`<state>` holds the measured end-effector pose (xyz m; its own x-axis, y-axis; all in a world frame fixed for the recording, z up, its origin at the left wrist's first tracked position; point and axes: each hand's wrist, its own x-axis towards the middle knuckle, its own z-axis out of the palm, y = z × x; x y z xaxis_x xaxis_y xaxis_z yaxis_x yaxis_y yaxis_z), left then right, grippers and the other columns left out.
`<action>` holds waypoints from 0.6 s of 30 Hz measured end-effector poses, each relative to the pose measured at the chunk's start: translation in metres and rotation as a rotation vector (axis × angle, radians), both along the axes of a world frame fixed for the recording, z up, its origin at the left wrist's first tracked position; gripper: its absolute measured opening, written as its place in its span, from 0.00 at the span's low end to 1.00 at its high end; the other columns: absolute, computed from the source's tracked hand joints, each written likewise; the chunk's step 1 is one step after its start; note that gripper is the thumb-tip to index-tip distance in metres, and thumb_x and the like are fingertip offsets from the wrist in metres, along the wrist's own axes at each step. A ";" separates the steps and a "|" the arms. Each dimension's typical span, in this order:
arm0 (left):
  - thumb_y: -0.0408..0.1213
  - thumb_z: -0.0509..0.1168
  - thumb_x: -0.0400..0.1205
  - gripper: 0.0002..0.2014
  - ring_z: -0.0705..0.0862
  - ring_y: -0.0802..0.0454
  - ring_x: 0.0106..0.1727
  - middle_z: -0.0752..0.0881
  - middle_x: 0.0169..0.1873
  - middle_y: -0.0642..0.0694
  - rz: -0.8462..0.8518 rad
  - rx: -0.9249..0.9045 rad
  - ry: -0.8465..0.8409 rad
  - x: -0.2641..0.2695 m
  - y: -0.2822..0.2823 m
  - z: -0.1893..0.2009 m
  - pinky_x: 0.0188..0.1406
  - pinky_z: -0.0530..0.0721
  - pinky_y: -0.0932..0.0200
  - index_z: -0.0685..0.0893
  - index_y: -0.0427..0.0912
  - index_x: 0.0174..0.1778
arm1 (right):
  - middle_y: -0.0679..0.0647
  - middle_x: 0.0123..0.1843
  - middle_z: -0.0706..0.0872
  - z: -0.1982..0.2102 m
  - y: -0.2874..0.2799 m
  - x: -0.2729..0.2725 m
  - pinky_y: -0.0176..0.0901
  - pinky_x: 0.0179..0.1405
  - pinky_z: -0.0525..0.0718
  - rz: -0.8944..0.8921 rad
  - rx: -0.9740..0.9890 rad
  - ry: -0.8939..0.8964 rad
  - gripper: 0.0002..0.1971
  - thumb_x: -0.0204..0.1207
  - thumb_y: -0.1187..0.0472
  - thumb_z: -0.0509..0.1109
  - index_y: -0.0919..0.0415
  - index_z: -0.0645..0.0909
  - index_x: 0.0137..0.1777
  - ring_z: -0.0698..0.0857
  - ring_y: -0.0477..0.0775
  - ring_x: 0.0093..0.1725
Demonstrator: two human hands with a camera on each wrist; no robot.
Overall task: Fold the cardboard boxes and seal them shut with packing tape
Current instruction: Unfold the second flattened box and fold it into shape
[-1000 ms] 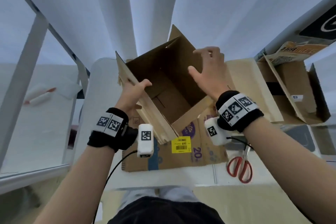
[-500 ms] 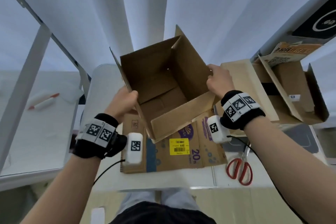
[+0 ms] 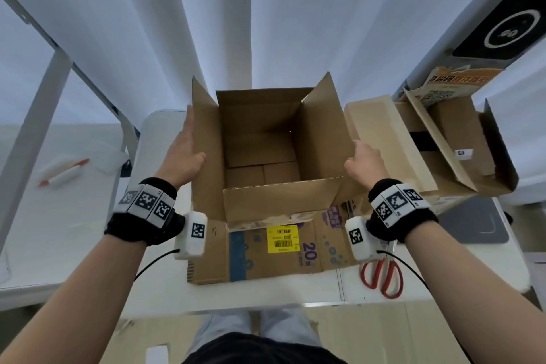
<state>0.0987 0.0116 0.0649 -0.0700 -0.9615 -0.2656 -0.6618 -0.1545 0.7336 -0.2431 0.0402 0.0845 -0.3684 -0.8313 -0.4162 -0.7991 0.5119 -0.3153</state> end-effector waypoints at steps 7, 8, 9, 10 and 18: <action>0.19 0.69 0.77 0.40 0.41 0.44 0.88 0.46 0.88 0.45 -0.230 -0.246 -0.551 0.001 0.015 -0.012 0.85 0.38 0.44 0.66 0.48 0.83 | 0.67 0.51 0.80 0.001 0.010 0.000 0.51 0.47 0.79 0.065 -0.056 -0.034 0.48 0.80 0.71 0.62 0.41 0.34 0.87 0.81 0.63 0.44; 0.23 0.70 0.79 0.37 0.46 0.46 0.88 0.52 0.87 0.45 -0.286 -0.212 -0.502 0.000 0.017 -0.011 0.86 0.41 0.43 0.68 0.48 0.82 | 0.64 0.46 0.78 0.002 0.012 0.001 0.50 0.46 0.78 0.080 -0.060 -0.029 0.48 0.81 0.71 0.62 0.40 0.33 0.87 0.79 0.61 0.43; 0.30 0.70 0.82 0.32 0.53 0.47 0.87 0.58 0.86 0.45 -0.316 -0.153 -0.422 -0.002 0.020 -0.008 0.87 0.46 0.42 0.69 0.49 0.82 | 0.61 0.44 0.76 0.001 0.013 -0.001 0.50 0.47 0.77 0.084 -0.059 -0.024 0.48 0.82 0.71 0.61 0.39 0.33 0.87 0.79 0.61 0.43; 0.44 0.68 0.84 0.30 0.59 0.47 0.86 0.64 0.85 0.45 -0.322 -0.109 -0.347 -0.003 0.023 -0.004 0.86 0.50 0.40 0.68 0.49 0.82 | 0.60 0.44 0.76 0.001 0.013 -0.003 0.50 0.47 0.78 0.088 -0.065 -0.027 0.48 0.82 0.71 0.61 0.39 0.34 0.87 0.78 0.61 0.43; 0.69 0.51 0.83 0.36 0.73 0.46 0.80 0.72 0.80 0.50 -0.335 0.045 -0.686 -0.021 0.032 -0.001 0.80 0.29 0.28 0.60 0.55 0.84 | 0.68 0.83 0.59 -0.019 0.022 -0.009 0.62 0.74 0.75 0.156 -0.049 0.056 0.43 0.81 0.71 0.65 0.44 0.48 0.88 0.76 0.70 0.73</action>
